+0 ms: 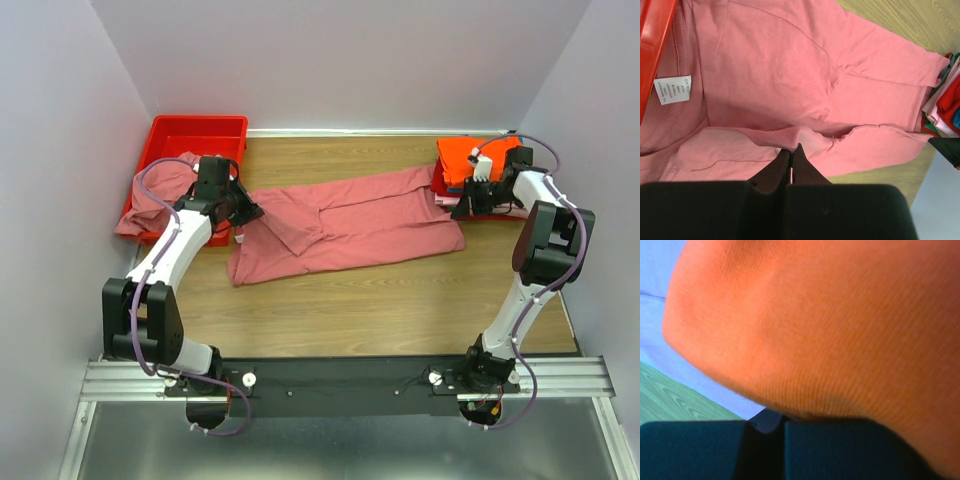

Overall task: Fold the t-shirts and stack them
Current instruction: Fold the tshirt

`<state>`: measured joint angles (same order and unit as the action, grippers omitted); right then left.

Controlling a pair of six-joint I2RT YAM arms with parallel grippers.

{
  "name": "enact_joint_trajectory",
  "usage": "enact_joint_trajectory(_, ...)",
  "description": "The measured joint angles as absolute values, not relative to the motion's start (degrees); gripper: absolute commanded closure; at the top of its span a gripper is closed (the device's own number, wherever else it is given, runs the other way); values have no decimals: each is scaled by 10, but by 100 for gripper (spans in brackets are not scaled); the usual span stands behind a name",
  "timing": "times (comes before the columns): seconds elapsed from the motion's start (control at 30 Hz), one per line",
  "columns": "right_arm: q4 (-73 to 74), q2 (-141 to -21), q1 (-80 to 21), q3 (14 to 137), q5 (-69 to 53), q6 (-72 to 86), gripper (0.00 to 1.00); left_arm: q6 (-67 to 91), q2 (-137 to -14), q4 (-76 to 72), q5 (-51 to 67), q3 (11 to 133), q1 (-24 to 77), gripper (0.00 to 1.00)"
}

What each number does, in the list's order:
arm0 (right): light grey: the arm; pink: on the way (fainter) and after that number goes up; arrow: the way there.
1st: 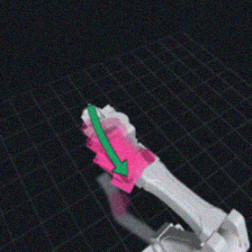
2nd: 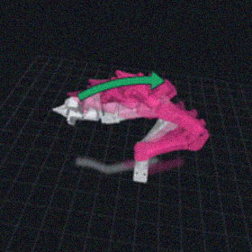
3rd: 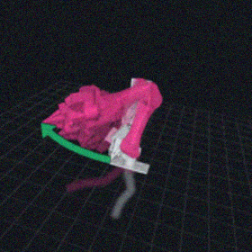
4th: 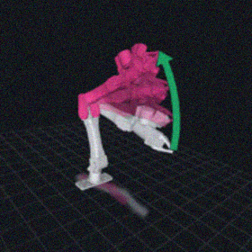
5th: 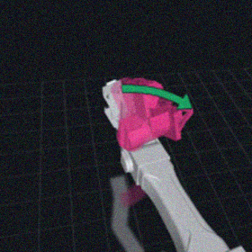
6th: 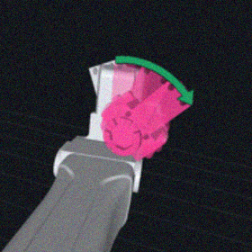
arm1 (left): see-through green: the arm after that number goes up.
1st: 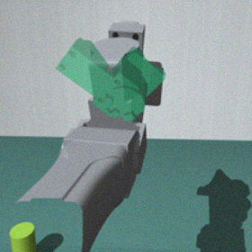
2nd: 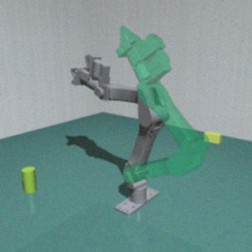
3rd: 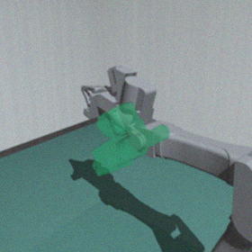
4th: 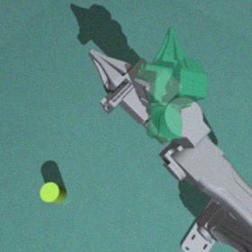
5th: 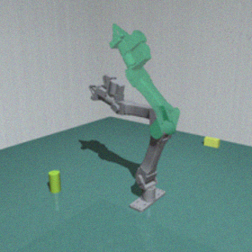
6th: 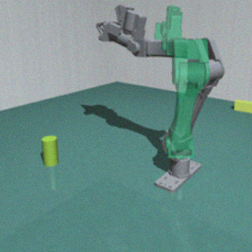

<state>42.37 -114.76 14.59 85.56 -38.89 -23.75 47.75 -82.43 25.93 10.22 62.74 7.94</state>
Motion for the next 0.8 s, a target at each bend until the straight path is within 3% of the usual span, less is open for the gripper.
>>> enact_joint_trajectory(0.33,416,-1148,146,851,-386,-235,95,467,-854,261,102,658,79,100)
enact_joint_trajectory(0.47,414,-1148,146,847,-385,-235,86,464,-869,263,102,668,79,100)
enact_joint_trajectory(0.6,411,-1146,146,841,-384,-235,70,463,-894,264,101,688,79,99)
enact_joint_trajectory(0.67,411,-1140,146,835,-383,-236,66,463,-911,265,101,701,79,94)
enact_joint_trajectory(0.7,409,-1133,146,830,-382,-236,61,463,-918,268,101,707,79,88)
enact_joint_trajectory(0.73,409,-1125,146,825,-381,-236,57,462,-930,270,101,716,79,72)
enact_joint_trajectory(0.8,408,-1104,146,813,-380,-238,52,458,-945,277,100,730,79,64)
